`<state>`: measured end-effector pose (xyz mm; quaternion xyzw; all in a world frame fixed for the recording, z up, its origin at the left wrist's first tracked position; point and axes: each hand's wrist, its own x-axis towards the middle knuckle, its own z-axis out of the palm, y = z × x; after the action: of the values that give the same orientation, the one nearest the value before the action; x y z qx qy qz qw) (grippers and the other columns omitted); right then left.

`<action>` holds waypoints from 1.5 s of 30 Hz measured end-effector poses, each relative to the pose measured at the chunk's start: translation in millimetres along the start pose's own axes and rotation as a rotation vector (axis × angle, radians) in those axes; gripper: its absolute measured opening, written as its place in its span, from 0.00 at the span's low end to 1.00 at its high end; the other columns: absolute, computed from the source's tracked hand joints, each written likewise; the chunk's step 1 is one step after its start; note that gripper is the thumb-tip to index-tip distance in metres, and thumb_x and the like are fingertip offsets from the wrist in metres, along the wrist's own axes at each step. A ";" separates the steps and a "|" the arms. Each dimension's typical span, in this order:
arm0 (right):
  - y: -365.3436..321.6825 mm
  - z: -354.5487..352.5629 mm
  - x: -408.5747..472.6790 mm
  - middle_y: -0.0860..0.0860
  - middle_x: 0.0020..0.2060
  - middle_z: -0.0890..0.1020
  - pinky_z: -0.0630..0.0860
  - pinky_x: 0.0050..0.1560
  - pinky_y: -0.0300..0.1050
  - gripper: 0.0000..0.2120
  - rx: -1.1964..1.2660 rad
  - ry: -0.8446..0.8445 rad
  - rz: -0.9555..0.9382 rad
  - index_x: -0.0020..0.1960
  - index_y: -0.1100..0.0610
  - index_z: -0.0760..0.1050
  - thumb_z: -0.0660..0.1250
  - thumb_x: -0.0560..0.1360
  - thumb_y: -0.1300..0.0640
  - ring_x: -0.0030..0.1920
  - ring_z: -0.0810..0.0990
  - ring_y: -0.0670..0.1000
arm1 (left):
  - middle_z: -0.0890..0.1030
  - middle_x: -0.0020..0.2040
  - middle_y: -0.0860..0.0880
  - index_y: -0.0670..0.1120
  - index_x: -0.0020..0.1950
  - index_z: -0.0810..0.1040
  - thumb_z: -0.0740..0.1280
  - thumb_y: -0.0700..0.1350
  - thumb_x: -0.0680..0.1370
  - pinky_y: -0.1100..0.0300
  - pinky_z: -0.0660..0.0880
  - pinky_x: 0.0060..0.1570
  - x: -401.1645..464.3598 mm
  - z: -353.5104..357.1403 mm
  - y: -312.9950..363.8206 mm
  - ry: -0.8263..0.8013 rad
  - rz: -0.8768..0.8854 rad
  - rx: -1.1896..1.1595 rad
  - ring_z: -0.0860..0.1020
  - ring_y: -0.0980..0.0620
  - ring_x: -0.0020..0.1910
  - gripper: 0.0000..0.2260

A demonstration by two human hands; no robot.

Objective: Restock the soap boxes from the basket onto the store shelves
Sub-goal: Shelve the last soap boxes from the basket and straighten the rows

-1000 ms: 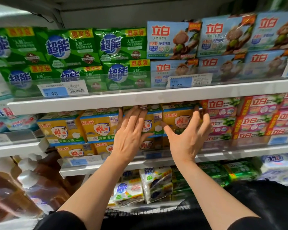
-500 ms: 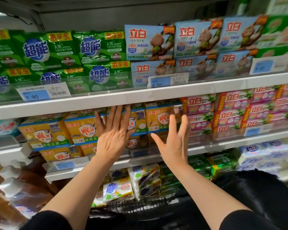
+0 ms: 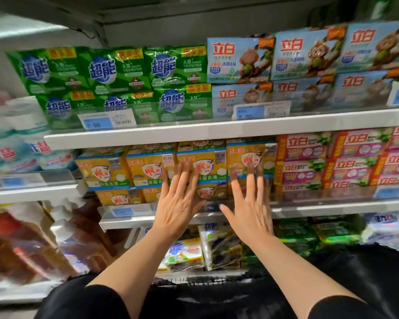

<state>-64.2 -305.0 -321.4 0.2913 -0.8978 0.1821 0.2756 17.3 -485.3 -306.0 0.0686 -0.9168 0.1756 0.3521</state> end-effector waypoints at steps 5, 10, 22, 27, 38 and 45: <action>-26.1 9.1 -2.4 0.59 0.77 0.51 0.49 0.72 0.65 0.45 -0.035 0.067 -0.320 0.78 0.53 0.51 0.69 0.70 0.40 0.76 0.51 0.61 | 0.40 0.79 0.45 0.42 0.79 0.49 0.51 0.62 0.80 0.43 0.41 0.76 -28.6 -2.2 -21.2 -0.001 -0.134 0.036 0.41 0.46 0.78 0.35; -45.8 19.0 -1.6 0.60 0.77 0.50 0.52 0.72 0.66 0.45 -0.045 0.051 -0.229 0.78 0.57 0.50 0.68 0.71 0.40 0.77 0.48 0.62 | 0.39 0.79 0.43 0.42 0.79 0.42 0.52 0.62 0.80 0.40 0.43 0.75 -41.3 1.7 -47.2 -0.082 -0.141 0.064 0.43 0.44 0.79 0.37; -56.1 27.8 7.6 0.61 0.77 0.43 0.42 0.74 0.61 0.49 -0.122 0.027 -0.165 0.78 0.58 0.43 0.67 0.71 0.38 0.77 0.41 0.61 | 0.39 0.79 0.41 0.41 0.79 0.41 0.48 0.64 0.79 0.43 0.40 0.75 -39.4 18.9 -58.4 -0.075 -0.086 0.025 0.42 0.43 0.78 0.38; -62.4 28.7 3.0 0.61 0.77 0.47 0.44 0.73 0.64 0.45 -0.089 0.062 -0.143 0.78 0.57 0.48 0.66 0.72 0.39 0.77 0.45 0.61 | 0.45 0.80 0.41 0.41 0.80 0.46 0.56 0.60 0.80 0.43 0.44 0.76 -50.4 5.5 -60.4 -0.083 -0.024 0.017 0.45 0.44 0.79 0.36; -116.2 36.7 4.5 0.58 0.78 0.50 0.45 0.74 0.64 0.41 -0.038 0.028 -0.349 0.78 0.56 0.54 0.67 0.73 0.42 0.77 0.45 0.58 | 0.33 0.78 0.47 0.42 0.79 0.40 0.46 0.54 0.82 0.48 0.40 0.76 -93.4 7.7 -115.0 -0.139 -0.463 -0.126 0.37 0.49 0.78 0.30; -120.0 45.3 7.9 0.57 0.78 0.48 0.42 0.73 0.66 0.41 -0.097 0.021 -0.308 0.78 0.57 0.49 0.64 0.75 0.40 0.77 0.41 0.57 | 0.34 0.78 0.44 0.42 0.78 0.38 0.51 0.47 0.83 0.50 0.34 0.75 -89.2 13.2 -111.9 -0.136 -0.453 -0.135 0.37 0.47 0.78 0.29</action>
<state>-12.3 -422.2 -332.1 0.4098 -0.8474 0.0972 0.3234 103.3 -593.9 -344.2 0.2603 -0.9092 0.0255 0.3239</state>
